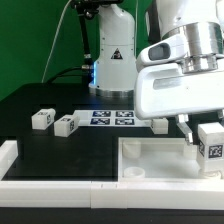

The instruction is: Assemble one leg

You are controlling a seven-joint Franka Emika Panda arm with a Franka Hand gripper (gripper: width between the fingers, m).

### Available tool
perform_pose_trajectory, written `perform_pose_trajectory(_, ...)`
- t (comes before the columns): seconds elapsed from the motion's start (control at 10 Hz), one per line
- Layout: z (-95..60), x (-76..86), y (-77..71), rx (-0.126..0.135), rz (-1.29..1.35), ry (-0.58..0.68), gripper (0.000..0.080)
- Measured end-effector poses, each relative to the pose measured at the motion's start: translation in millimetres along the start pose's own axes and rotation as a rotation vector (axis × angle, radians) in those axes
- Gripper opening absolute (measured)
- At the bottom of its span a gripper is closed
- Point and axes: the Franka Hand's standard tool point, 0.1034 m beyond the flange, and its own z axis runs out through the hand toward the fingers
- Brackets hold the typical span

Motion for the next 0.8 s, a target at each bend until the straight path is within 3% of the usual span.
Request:
perform_pose_trajectory(0.1, 0.1, -0.2, -0.1, 0.0, 0.0, 0.0, 0.0291)
perform_pose_trajectory(0.3, 0.1, -0.2, -0.2, 0.0, 0.0, 0.0, 0.0605)
perform_pose_trajectory(0.8, 0.1, -0.3, -0.2, 0.0, 0.0, 0.0, 0.0649)
